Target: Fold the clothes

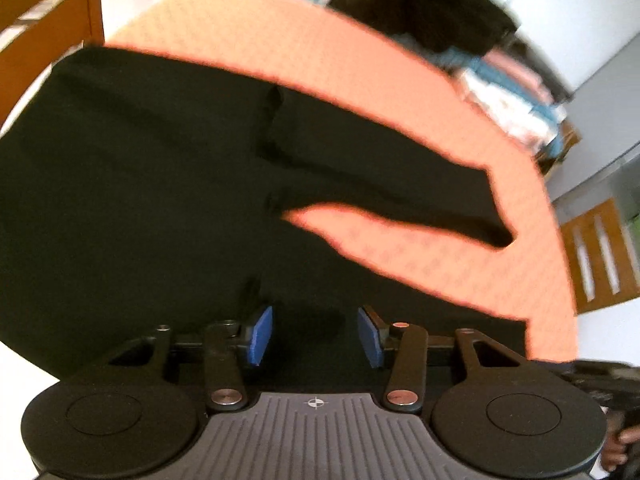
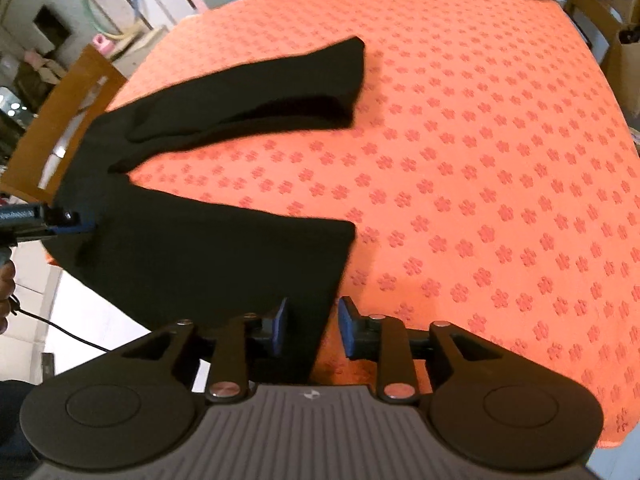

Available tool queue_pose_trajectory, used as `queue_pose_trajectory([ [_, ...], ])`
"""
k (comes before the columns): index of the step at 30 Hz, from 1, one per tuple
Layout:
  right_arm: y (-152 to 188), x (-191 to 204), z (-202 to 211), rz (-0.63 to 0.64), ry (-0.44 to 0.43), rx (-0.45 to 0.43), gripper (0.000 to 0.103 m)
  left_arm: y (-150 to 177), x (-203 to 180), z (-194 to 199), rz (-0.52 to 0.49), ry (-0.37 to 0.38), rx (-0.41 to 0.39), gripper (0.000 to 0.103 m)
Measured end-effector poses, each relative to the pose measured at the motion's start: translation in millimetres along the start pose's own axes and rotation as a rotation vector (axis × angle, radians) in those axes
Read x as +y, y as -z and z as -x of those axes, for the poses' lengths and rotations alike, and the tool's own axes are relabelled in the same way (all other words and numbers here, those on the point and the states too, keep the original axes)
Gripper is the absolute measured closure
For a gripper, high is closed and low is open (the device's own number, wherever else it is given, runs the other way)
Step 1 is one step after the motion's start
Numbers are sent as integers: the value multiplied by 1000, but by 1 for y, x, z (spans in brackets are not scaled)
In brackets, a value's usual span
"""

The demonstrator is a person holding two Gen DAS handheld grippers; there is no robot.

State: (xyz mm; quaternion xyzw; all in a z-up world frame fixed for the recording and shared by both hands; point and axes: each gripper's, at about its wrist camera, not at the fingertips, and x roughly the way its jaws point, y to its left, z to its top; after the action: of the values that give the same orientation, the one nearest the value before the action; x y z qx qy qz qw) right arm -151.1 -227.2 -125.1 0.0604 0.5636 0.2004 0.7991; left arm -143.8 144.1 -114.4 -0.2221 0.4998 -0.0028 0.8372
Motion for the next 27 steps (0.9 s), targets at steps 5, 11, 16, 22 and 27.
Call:
queue_pose_trajectory([
  [5, 4, -7, -2, -56, -15, 3, 65, -1, 6, -3, 29, 21, -3, 56],
  [11, 4, -13, -2, -105, -43, -8, 65, 2, 11, 6, 81, 37, -3, 51],
  [16, 5, -21, -2, -173, -74, -13, 65, 5, -7, 18, 71, 75, -30, 49],
  [22, 5, -21, -2, -169, -75, -18, 65, 12, -37, 28, 23, 122, -35, 49],
  [27, 7, -25, 0, -212, -107, -27, 66, 18, -66, 23, -3, 179, -5, 49],
])
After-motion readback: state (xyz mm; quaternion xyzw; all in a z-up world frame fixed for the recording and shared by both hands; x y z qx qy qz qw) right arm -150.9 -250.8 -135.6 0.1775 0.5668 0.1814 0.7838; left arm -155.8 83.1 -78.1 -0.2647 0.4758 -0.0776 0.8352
